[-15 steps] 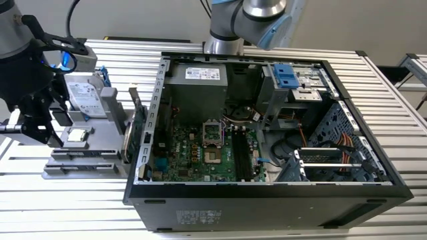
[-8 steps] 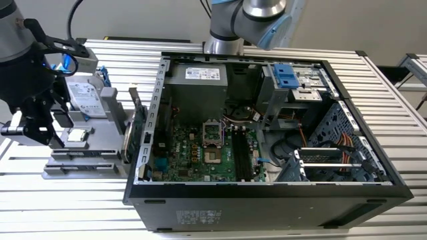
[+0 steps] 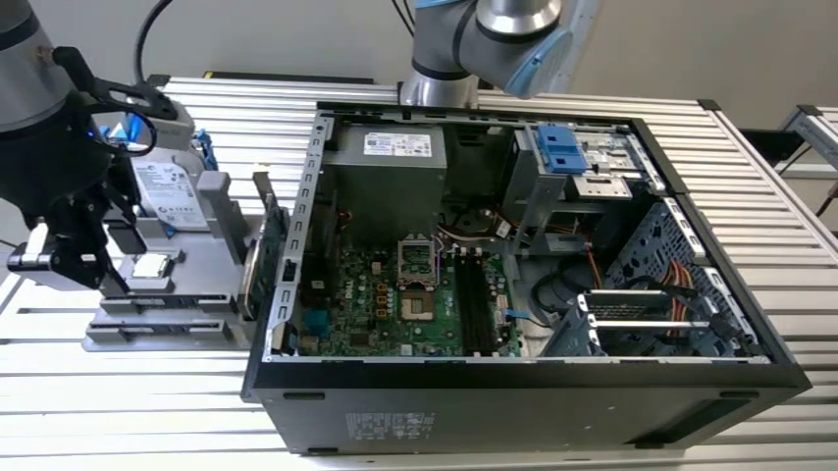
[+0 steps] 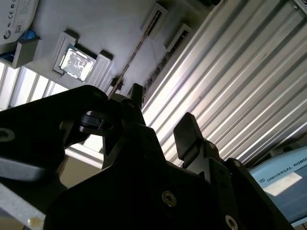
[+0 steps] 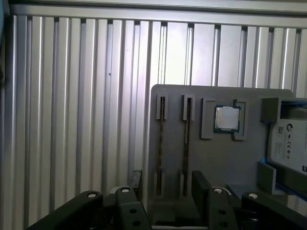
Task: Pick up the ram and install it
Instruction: 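Pick up the ram and move it above insertion slot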
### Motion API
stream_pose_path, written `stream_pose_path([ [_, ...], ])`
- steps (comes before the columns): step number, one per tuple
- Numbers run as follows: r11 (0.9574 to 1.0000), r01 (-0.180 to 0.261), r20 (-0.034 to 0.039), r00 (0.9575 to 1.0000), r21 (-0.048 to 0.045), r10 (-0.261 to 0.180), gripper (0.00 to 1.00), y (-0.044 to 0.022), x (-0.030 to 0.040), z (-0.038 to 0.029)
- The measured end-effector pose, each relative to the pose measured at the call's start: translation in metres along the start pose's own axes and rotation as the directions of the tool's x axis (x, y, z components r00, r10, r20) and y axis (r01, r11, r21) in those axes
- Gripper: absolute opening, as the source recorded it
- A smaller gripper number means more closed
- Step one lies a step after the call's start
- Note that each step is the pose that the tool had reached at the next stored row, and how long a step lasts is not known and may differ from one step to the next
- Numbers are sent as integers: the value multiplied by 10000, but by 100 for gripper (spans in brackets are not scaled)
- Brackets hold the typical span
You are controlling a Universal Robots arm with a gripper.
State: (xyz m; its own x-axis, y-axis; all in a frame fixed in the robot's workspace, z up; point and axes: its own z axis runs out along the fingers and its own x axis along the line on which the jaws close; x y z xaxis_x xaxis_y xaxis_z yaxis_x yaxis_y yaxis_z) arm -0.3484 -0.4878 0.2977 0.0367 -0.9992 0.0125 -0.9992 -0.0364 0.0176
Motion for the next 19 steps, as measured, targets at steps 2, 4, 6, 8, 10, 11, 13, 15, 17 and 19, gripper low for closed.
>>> stream_pose_path([
  [2, 10000, 0, -1, 10000, -1, 0, 100, 0, 0, 17],
  [4, 10000, 1, -1, 10000, -1, -1, 100, 0, 0, 34],
  [6, 10000, 1, 0, 10000, 1, -1, 100, -1, 0, 51],
  [8, 10000, 1, 0, 10000, 0, -1, 100, 0, 0, 69],
  [10, 10000, 0, 0, 10000, -1, 0, 100, 0, -1, 87],
  [11, 10000, 1, 0, 10000, 0, -1, 100, 0, -1, 96],
  [13, 10000, 1, -1, 10000, 0, -1, 100, 0, -1, 115],
  [15, 10000, 1, -1, 10000, -1, -1, 100, -1, -1, 132],
  [17, 10000, 1, 0, 10000, 0, -1, 100, -1, -2, 149],
  [19, 10000, 1, 0, 10000, 0, -1, 100, -1, -2, 166],
])
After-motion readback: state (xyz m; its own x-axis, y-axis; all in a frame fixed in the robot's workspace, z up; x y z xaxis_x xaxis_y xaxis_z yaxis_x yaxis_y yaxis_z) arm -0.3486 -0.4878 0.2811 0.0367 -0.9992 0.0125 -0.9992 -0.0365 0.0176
